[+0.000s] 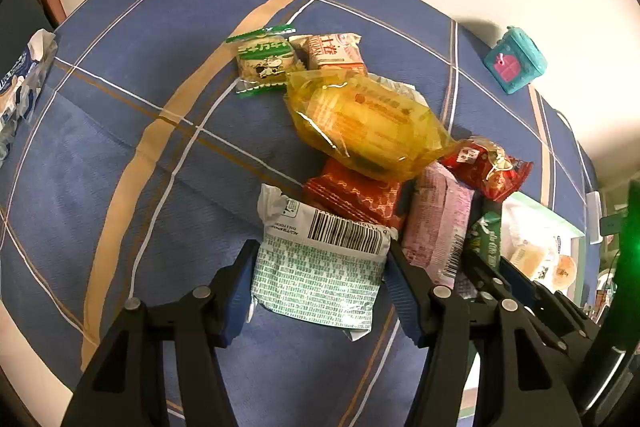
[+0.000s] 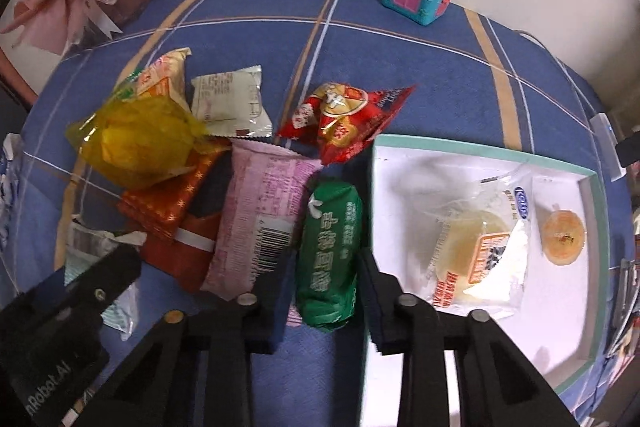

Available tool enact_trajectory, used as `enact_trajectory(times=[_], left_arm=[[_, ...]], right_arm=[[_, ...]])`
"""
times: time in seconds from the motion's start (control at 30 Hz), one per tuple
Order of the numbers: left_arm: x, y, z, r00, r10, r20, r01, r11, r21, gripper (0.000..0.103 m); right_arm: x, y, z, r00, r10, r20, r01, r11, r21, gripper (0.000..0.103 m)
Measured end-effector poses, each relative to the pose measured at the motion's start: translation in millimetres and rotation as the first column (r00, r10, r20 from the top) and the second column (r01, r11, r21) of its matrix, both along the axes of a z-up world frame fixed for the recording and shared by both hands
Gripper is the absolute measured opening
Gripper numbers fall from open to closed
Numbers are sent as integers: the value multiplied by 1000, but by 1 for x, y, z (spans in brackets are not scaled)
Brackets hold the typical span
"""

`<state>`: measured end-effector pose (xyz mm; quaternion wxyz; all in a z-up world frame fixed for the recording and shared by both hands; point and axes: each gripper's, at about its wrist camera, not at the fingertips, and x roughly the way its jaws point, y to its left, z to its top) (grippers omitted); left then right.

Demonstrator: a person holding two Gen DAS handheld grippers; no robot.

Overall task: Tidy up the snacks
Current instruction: 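Grasp the green-white pack with the left tool while the right tool grasps the green biscuit pack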

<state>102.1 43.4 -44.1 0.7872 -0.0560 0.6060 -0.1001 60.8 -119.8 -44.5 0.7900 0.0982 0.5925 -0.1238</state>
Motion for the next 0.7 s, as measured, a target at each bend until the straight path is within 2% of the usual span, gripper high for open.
enact_trajectory(times=[0.3,0.53,0.7], left_arm=[[3,-3,-3,1000,-9,-9,9,1000,-3,63],[0,-5,15,999,-12,53,12,1000,6,63],[-7,-16,34,993,-45,108,43,999,19,63]], right_arm=[[3,6,-9,1000,17,-11,-18,999,-37,26],[-11,4,25,995,9,103,-12,999,34,26],[-34,-22,49,983,-67,173,49,993,108,26]])
